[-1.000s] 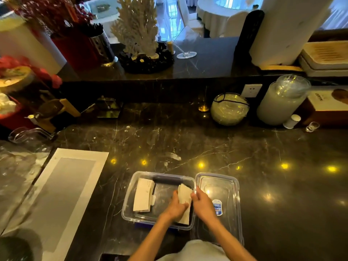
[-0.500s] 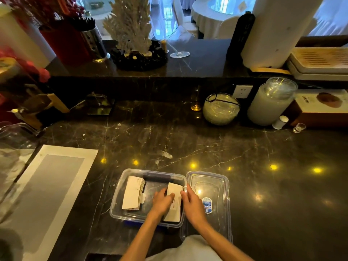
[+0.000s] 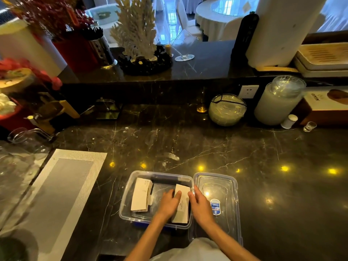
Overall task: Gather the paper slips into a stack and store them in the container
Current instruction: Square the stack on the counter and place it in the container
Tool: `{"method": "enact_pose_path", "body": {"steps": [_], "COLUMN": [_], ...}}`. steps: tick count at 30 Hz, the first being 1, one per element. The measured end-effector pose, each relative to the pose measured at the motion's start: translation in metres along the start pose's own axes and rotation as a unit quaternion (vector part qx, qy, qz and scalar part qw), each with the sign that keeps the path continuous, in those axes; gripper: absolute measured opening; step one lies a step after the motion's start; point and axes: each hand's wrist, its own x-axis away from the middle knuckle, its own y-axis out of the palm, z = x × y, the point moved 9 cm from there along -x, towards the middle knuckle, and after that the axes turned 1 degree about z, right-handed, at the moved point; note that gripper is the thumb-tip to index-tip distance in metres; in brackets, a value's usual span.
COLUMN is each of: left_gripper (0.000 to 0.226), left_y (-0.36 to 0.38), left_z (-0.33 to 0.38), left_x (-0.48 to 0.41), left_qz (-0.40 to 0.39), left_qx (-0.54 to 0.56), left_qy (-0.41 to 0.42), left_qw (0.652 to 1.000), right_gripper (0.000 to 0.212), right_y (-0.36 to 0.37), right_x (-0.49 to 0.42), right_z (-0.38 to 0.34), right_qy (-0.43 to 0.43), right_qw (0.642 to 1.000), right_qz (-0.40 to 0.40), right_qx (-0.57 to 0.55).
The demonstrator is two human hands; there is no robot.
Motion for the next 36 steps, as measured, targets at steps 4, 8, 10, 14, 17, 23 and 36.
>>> {"method": "enact_pose_path", "body": {"steps": [4, 8, 10, 14, 17, 23, 36], "left_gripper": [0.036, 0.038, 0.037, 0.036, 0.054, 0.055, 0.054], "left_y": [0.004, 0.002, -0.005, -0.026, -0.035, -0.048, -0.078], "left_z": [0.002, 0.001, 0.001, -0.006, -0.018, -0.034, -0.059], "left_x": [0.001, -0.001, -0.003, -0.006, -0.010, -0.006, -0.012], "left_qz": [0.010, -0.015, -0.009, 0.016, 0.016, 0.008, -0.008], "left_qx": [-0.016, -0.024, -0.021, 0.021, 0.049, 0.063, 0.063], "left_qy": [0.020, 0.022, 0.025, 0.003, -0.033, -0.044, -0.066], "left_qw": [1.000, 0.999, 0.999, 1.000, 0.998, 0.997, 0.996], "right_gripper": [0.044, 0.039, 0.035, 0.034, 0.039, 0.042, 0.040], "right_y": [0.000, 0.000, 0.000, -0.001, -0.005, -0.006, -0.008], "right_x": [0.000, 0.001, 0.002, 0.003, 0.004, 0.006, 0.011], "right_z": [0.003, 0.001, 0.000, -0.004, -0.006, -0.007, -0.016], "right_qy": [0.004, 0.000, -0.002, -0.005, -0.003, 0.003, 0.002], "right_qw": [1.000, 1.000, 1.000, 1.000, 1.000, 0.999, 0.996], "right_qz": [-0.007, -0.009, -0.010, -0.020, -0.023, -0.024, -0.015], "right_qx": [-0.007, -0.006, -0.001, -0.001, 0.011, 0.040, 0.087]}}
